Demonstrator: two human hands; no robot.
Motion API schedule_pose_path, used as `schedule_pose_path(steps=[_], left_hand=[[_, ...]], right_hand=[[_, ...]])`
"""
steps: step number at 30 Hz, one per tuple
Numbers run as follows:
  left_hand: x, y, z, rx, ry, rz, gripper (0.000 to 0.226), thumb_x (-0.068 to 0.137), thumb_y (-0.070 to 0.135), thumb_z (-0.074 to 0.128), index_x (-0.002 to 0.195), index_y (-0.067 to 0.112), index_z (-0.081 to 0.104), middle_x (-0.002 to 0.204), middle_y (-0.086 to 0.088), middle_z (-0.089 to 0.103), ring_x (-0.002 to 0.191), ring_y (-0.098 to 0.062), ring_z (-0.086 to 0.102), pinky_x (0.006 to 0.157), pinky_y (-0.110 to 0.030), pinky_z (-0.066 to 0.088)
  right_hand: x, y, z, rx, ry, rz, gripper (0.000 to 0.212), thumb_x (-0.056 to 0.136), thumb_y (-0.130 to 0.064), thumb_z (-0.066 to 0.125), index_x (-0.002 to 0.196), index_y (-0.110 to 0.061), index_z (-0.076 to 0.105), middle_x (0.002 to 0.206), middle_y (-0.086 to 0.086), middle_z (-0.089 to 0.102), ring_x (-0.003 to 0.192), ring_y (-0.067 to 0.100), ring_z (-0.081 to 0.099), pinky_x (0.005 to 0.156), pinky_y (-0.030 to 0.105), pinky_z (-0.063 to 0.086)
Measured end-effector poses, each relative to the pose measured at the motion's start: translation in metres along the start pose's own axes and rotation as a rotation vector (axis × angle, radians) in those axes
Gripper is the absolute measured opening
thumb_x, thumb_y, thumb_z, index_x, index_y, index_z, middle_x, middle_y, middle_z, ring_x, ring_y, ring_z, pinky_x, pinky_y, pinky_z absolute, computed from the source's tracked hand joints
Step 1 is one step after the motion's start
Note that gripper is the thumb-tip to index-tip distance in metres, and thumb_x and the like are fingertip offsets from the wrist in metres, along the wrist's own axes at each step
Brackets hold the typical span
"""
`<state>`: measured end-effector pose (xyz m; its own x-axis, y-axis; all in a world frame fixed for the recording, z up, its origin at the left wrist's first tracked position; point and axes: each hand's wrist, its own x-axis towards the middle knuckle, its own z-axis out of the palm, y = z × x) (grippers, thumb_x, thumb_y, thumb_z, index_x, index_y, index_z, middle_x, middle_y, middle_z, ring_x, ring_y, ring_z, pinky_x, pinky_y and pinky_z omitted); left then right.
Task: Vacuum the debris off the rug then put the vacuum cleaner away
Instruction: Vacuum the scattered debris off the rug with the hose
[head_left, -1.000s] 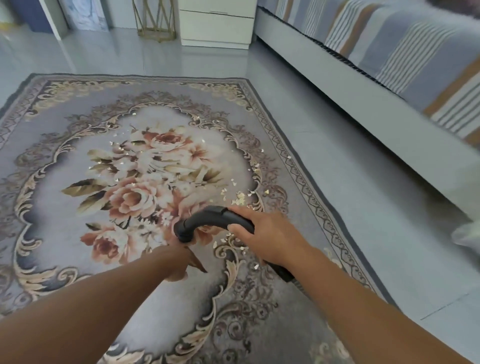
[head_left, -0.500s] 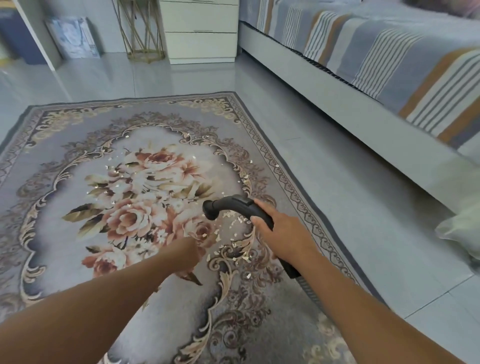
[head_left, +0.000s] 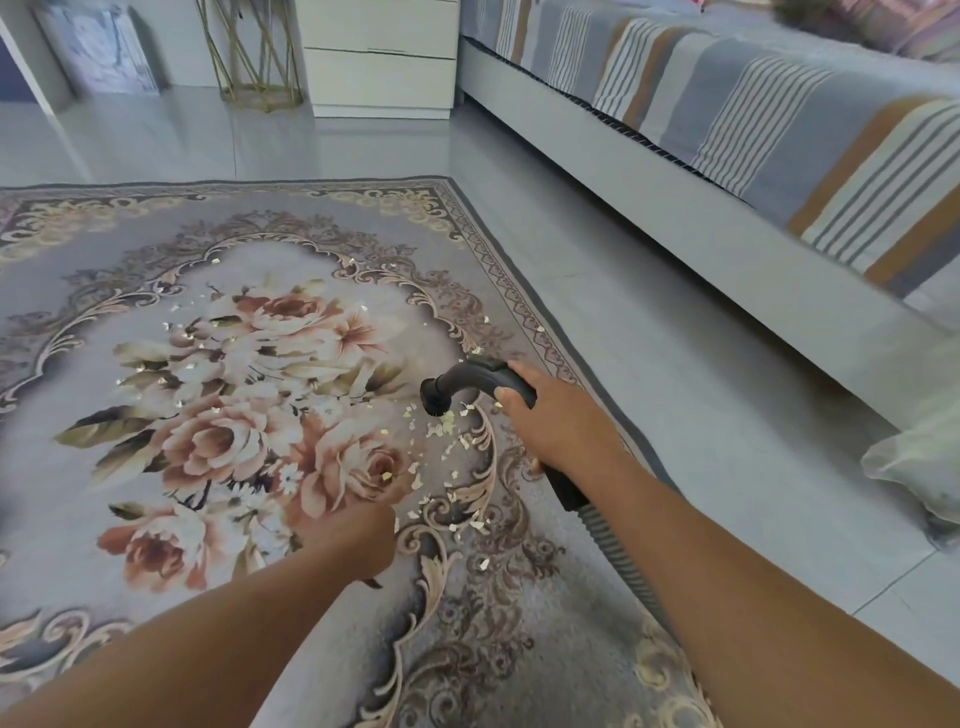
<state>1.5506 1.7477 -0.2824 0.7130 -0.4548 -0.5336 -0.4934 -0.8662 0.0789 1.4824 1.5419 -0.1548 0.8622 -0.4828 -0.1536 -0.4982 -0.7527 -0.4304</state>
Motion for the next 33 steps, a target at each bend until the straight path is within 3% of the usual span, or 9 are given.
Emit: schedule_pose_path(steps=[5,9,13,16,20,23,25,29,33], left_hand=[[-0.003,-0.004,-0.002,0.034,-0.015,0.043,0.028,0.092,0.014,0.043,0.113,0.017,0.060,0.100,0.002,0.064,0.090,-0.016,0.063,0.064,-0.027,0.048],[-0.002,-0.010,-0.001,0.014,-0.039,0.035,0.041,0.091,0.016,0.044,0.131,0.024,0.050,0.119,0.001,0.058,0.102,-0.018,0.059,0.078,-0.032,0.055],[-0.007,-0.014,-0.001,0.050,-0.045,0.070,0.050,0.094,0.016,0.046,0.143,0.023,0.036,0.132,-0.003,0.053,0.112,-0.022,0.057,0.089,-0.037,0.052],[-0.013,-0.016,-0.001,0.166,-0.051,0.048,0.035,0.096,0.018,0.048,0.130,0.011,0.052,0.124,-0.006,0.056,0.107,-0.021,0.057,0.090,-0.034,0.049],[-0.022,-0.016,0.007,0.220,-0.171,0.090,0.033,0.095,0.009,0.042,0.125,0.003,0.056,0.127,-0.008,0.056,0.115,-0.022,0.054,0.093,-0.030,0.047],[-0.023,-0.017,0.007,0.223,-0.202,0.118,0.033,0.095,0.009,0.044,0.125,0.003,0.057,0.112,-0.006,0.060,0.095,-0.019,0.057,0.080,-0.028,0.049],[-0.021,-0.019,0.006,0.210,-0.204,0.110,0.033,0.094,0.010,0.046,0.123,0.003,0.058,0.100,-0.003,0.053,0.087,-0.018,0.052,0.071,-0.025,0.044],[-0.022,-0.020,0.001,0.191,-0.211,0.099,0.034,0.092,0.007,0.045,0.123,0.002,0.058,0.097,-0.003,0.050,0.086,-0.018,0.048,0.070,-0.025,0.039],[-0.025,-0.016,0.000,0.211,-0.245,0.100,0.036,0.094,0.005,0.043,0.127,0.000,0.055,0.119,-0.011,0.058,0.095,-0.019,0.053,0.079,-0.028,0.046]], right_hand=[[-0.020,0.011,0.000,-0.096,-0.034,0.040,0.049,0.096,-0.054,0.034,0.145,-0.045,0.030,0.113,0.001,0.065,0.081,0.026,0.069,0.078,0.043,0.058],[-0.024,0.010,0.005,-0.131,-0.027,0.039,0.049,0.097,-0.056,0.033,0.144,-0.046,0.027,0.108,0.002,0.066,0.077,0.025,0.069,0.072,0.042,0.059],[0.018,-0.009,0.013,-0.099,-0.006,0.036,0.052,0.097,-0.053,0.034,0.147,-0.040,0.028,0.128,0.003,0.060,0.100,0.028,0.065,0.086,0.041,0.054],[0.039,-0.022,0.016,-0.052,-0.009,0.052,0.054,0.096,-0.051,0.035,0.148,-0.037,0.031,0.139,0.004,0.053,0.117,0.029,0.056,0.097,0.042,0.047],[0.007,-0.015,0.014,-0.030,-0.045,0.037,0.052,0.097,-0.051,0.036,0.147,-0.040,0.028,0.115,0.003,0.063,0.088,0.027,0.068,0.080,0.045,0.057],[-0.032,-0.005,0.009,-0.102,-0.074,0.038,0.050,0.099,-0.051,0.033,0.147,-0.041,0.026,0.095,-0.002,0.062,0.068,0.019,0.067,0.069,0.040,0.060],[-0.035,-0.007,0.008,-0.129,-0.054,0.040,0.050,0.099,-0.052,0.032,0.147,-0.041,0.026,0.094,-0.003,0.062,0.066,0.019,0.066,0.068,0.039,0.060],[0.013,-0.026,0.019,-0.110,-0.004,0.039,0.052,0.098,-0.051,0.033,0.148,-0.038,0.028,0.117,0.004,0.063,0.092,0.027,0.067,0.081,0.043,0.056],[0.056,-0.047,0.027,-0.029,0.001,0.076,0.050,0.098,-0.049,0.033,0.146,-0.033,0.034,0.135,0.008,0.055,0.111,0.032,0.060,0.095,0.044,0.048]])
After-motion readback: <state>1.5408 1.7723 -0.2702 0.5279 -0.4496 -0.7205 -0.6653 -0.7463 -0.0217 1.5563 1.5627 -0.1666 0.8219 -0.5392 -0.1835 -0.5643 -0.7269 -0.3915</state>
